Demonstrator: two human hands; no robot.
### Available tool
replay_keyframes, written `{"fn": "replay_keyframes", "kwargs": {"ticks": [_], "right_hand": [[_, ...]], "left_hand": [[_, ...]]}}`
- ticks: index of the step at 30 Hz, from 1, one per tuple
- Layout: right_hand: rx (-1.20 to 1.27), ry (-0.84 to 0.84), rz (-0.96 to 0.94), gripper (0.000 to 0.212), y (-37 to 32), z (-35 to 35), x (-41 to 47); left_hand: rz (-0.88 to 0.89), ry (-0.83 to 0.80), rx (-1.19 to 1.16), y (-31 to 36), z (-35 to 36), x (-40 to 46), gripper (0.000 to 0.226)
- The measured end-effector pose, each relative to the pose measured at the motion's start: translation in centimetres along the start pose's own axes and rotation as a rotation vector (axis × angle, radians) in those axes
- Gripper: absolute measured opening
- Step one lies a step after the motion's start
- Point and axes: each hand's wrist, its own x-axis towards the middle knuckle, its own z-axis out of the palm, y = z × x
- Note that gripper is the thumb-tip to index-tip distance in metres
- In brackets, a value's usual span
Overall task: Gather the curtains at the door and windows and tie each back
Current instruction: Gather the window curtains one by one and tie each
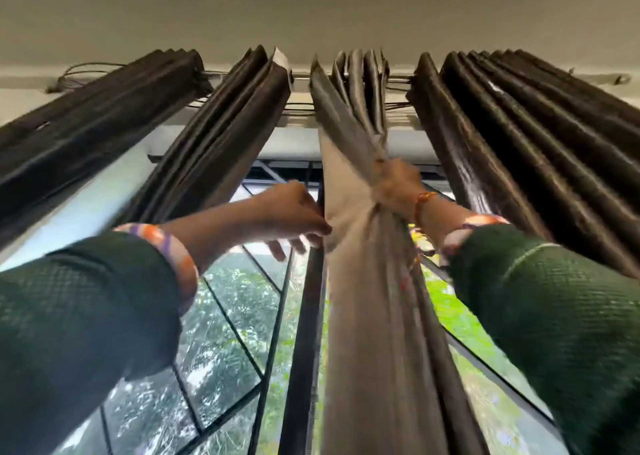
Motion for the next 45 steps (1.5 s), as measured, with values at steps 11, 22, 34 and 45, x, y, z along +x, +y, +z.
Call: {"fn": "replay_keyframes", "kwargs": {"ticks": [11,22,34,45], "right_hand": [[0.116,0.171,0.167,0.035,6.0,-8.6,1.9],[-0.068,0.031,-0.029,0.039,-2.6,-1.6,-2.4],[0.291,0.057,0.092,0.027,-1.8,-0.6,-10.5],[0.294,-0.075,0.127,0.045,0.2,2.7,-22.3]], "left_hand": [[0.108,0.181,-0.024,1.6,0.1,1.0,0.021],[0.104,0.388,0.139,1.6,2.5,1.1,0.032],[-0.138,0.081,-0.23,0.5,6.5,-4.0,0.077],[-0.203,0.272,-0.13,-1.5,11.2,-11.1,0.044]]}}
